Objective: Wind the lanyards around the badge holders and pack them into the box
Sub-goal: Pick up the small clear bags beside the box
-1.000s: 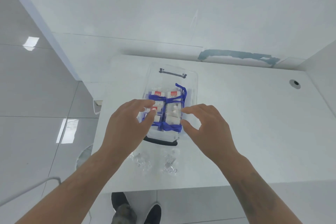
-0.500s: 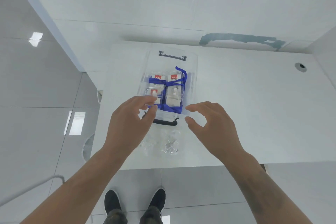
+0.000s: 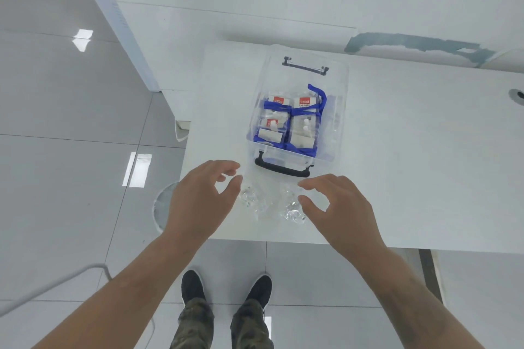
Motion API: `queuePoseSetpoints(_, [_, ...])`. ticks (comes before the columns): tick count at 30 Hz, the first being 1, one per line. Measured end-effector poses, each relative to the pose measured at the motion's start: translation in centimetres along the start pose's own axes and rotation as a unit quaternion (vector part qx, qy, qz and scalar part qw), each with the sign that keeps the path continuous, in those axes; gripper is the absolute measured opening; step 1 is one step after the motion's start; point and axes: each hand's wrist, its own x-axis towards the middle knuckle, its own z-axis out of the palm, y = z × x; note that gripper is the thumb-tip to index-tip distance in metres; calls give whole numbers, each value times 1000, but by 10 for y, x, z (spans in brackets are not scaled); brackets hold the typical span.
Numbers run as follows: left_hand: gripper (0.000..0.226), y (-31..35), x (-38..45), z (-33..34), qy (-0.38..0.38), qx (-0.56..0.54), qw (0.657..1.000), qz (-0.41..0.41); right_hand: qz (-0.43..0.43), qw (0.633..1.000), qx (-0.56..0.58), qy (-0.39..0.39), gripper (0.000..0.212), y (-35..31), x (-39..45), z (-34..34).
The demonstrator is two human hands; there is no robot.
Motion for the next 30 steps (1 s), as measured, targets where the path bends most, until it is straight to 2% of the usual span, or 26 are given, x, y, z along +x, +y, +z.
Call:
queuePoseSetpoints(13, [18,-38,1,32,-60,74,993,-74,80,995,-17,-52,20,26,0,44])
queuePoseSetpoints(18, [37,-45,6,53,-111,118,986,-35,101,992,-25,-69,30,29,7,56])
queuePoseSetpoints(23, [71,-43,10,70,-195,195,961,20,110,987,-51,-109,59,19,20,72])
queuePoseSetpoints(26, [72,-44,14,80,-230,228,945,46,121,985,-63,-109,60,19,23,86])
queuePoseSetpoints(30, [68,-42,21,84,-236,226,945,38,132,986,-53,-85,53,20,26,102])
